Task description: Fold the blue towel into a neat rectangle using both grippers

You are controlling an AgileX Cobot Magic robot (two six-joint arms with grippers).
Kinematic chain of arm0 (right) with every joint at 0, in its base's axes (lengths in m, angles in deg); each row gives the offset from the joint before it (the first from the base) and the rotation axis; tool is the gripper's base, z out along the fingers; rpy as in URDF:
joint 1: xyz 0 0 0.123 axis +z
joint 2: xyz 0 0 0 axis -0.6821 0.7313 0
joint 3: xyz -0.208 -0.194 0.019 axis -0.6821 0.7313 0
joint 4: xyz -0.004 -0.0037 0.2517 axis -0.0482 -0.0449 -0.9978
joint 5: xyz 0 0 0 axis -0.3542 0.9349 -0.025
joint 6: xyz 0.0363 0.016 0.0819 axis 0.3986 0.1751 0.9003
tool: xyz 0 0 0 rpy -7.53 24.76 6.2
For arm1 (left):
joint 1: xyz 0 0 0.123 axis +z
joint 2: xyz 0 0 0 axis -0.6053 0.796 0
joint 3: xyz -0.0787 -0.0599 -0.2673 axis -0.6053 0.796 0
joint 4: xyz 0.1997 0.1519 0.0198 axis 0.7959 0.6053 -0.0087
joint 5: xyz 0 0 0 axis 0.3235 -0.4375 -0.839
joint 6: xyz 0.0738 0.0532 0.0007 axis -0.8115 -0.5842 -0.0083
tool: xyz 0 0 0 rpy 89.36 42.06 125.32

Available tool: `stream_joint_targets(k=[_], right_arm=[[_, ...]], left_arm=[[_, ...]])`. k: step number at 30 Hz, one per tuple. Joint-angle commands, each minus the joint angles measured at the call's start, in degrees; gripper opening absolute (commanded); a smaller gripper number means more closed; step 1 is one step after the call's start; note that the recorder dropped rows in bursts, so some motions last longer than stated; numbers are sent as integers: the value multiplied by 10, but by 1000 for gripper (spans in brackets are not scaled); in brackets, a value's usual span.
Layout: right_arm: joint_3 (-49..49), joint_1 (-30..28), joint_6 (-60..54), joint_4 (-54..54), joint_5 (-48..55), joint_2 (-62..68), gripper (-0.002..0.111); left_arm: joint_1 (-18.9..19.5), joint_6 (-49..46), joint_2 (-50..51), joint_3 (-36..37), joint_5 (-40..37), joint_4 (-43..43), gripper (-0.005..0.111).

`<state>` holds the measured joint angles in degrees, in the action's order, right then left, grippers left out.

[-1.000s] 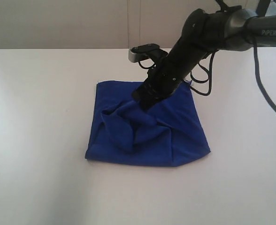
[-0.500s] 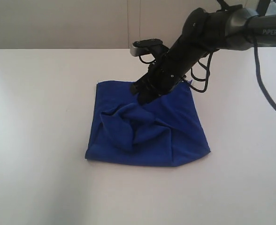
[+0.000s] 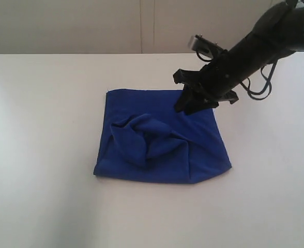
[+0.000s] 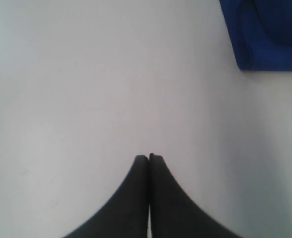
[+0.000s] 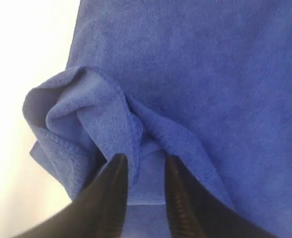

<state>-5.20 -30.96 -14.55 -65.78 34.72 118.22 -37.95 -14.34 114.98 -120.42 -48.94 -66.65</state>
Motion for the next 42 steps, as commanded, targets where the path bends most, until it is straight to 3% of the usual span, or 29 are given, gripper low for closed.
stream_joint_targets(k=[1,13,37,39,42], right_arm=[[59,-1,-41,-64,-39,-5,37],[105,-1,-111,-175,-42,13,37],[133,1,-150,-210,-44,13,36],[133,1,-152,-210,-47,13,32],[133,1,-158,-210,-48,13,15]], left_arm=[[0,2,-4,2,-4,-3,0],[0,2,-4,2,-4,-3,0],[0,2,-4,2,-4,-3,0],[0,2,-4,2,-4,-3,0],[0,2,-4,2,-4,-3,0]])
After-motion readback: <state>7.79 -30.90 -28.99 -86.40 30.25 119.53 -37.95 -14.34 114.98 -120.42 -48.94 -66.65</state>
